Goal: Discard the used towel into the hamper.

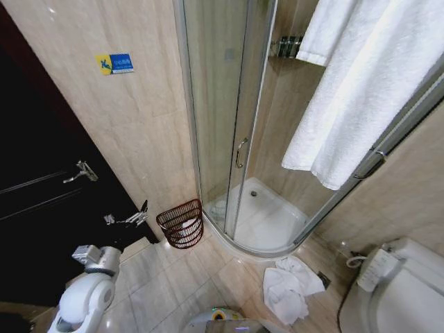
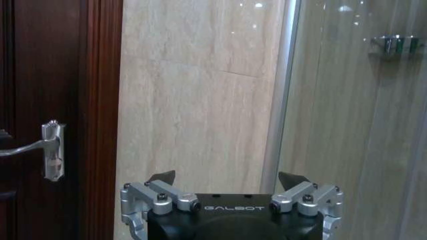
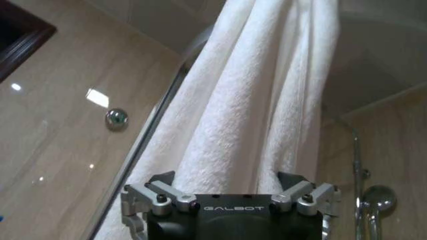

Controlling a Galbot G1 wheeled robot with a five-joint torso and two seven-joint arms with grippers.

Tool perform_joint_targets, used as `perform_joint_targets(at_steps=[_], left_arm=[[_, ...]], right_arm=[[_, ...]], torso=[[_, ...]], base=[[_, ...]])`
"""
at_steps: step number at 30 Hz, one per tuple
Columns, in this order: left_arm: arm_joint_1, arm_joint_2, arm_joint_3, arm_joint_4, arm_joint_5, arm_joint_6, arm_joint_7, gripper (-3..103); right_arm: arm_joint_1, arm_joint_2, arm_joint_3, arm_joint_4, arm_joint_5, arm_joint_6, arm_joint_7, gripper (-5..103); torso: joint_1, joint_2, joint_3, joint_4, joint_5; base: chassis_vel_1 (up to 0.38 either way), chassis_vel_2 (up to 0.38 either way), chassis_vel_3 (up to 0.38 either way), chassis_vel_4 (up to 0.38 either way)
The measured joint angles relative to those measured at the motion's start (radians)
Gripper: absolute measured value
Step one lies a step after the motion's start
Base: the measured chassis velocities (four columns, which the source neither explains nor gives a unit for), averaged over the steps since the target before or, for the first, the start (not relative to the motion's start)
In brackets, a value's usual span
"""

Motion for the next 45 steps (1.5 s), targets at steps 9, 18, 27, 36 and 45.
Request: perform_joint_targets(at_steps=[9, 18, 27, 36, 45], left_arm=[[0.000, 0.000, 0.000, 0.000, 0.000, 0.000, 0.000, 100], [0.000, 0.000, 0.000, 0.000, 0.000, 0.000, 0.000, 100], [0.000, 0.000, 0.000, 0.000, 0.000, 0.000, 0.000, 100], [0.000, 0.000, 0.000, 0.000, 0.000, 0.000, 0.000, 100], [0.000, 0.000, 0.000, 0.000, 0.000, 0.000, 0.000, 100]], right_arm=[[-0.034, -0.017, 0.006, -0.025, -0.025, 0.019, 0.022, 66], [-0.044, -0.008, 0.007, -0.022, -0.049, 0.019, 0.031, 33], [-0.047, 0.003, 0.011, -0.018, -0.052, 0.018, 0.032, 5], [-0.051, 0.028, 0.012, -0.001, -0.054, 0.024, 0.027, 4], [-0.072, 0.092, 0.035, 0.072, -0.053, 0.026, 0.028, 4]], torso=[[0.000, 0.000, 0.000, -0.0001, 0.0001], [0.000, 0.000, 0.000, -0.0001, 0.0002], [0.000, 0.000, 0.000, 0.0000, 0.0000], [0.000, 0.000, 0.000, 0.0000, 0.0000], [0.000, 0.000, 0.000, 0.0000, 0.0000]], base=[[0.000, 0.000, 0.000, 0.000], [0.000, 0.000, 0.000, 0.000], [0.000, 0.000, 0.000, 0.000], [0.000, 0.000, 0.000, 0.000], [0.000, 0.000, 0.000, 0.000]])
